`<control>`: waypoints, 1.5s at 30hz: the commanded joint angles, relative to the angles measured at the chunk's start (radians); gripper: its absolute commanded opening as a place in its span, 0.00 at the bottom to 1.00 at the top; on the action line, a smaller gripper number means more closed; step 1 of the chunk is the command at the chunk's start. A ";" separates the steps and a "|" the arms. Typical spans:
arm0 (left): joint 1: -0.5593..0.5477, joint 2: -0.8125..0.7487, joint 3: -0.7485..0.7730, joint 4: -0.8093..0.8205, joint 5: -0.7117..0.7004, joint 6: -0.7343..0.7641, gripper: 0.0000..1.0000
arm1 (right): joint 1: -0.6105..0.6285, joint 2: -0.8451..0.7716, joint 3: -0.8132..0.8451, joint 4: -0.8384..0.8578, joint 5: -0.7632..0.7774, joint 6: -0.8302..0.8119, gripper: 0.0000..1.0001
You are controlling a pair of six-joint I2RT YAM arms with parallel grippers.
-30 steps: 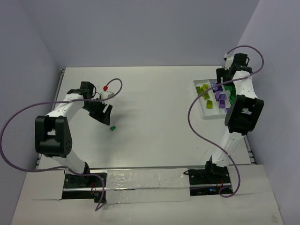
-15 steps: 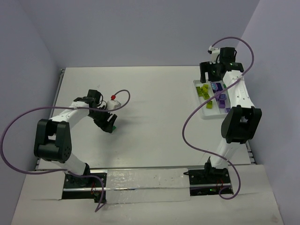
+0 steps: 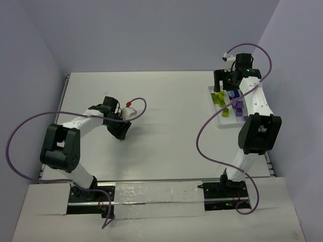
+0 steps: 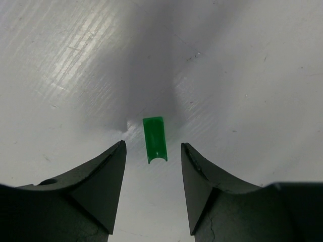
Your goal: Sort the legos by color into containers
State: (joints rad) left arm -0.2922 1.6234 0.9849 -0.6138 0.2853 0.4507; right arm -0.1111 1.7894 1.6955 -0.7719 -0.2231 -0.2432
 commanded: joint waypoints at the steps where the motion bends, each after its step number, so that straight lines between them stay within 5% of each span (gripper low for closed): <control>1: -0.019 0.024 -0.014 0.039 -0.034 -0.017 0.55 | 0.004 -0.071 0.006 0.000 -0.015 0.010 0.89; 12: -0.022 0.024 -0.066 0.029 -0.073 0.001 0.45 | 0.017 -0.071 0.013 -0.005 -0.046 0.031 0.89; 17: -0.022 0.007 -0.041 0.053 -0.038 -0.015 0.09 | 0.039 -0.086 -0.015 0.006 -0.124 0.069 0.89; 20: -0.025 -0.039 -0.012 0.049 0.026 -0.015 0.00 | 0.057 -0.129 -0.129 0.055 -0.294 0.145 0.89; 27: -0.129 -0.240 0.095 0.054 0.230 -0.071 0.00 | 0.172 -0.186 -0.403 0.304 -0.694 0.380 0.89; 36: -0.336 -0.295 0.164 0.110 0.169 -0.154 0.00 | 0.349 -0.166 -0.465 0.561 -1.038 0.623 0.89; 41: -0.349 -0.286 0.193 0.094 0.252 -0.180 0.00 | 0.410 -0.190 -0.464 0.561 -1.060 0.556 0.88; 45: -0.349 -0.274 0.231 0.053 0.416 -0.208 0.00 | 0.462 -0.201 -0.428 0.412 -1.040 0.324 0.86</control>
State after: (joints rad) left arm -0.6385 1.3429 1.1442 -0.5443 0.5294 0.2852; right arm 0.3117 1.6440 1.2310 -0.2856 -1.2267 0.2553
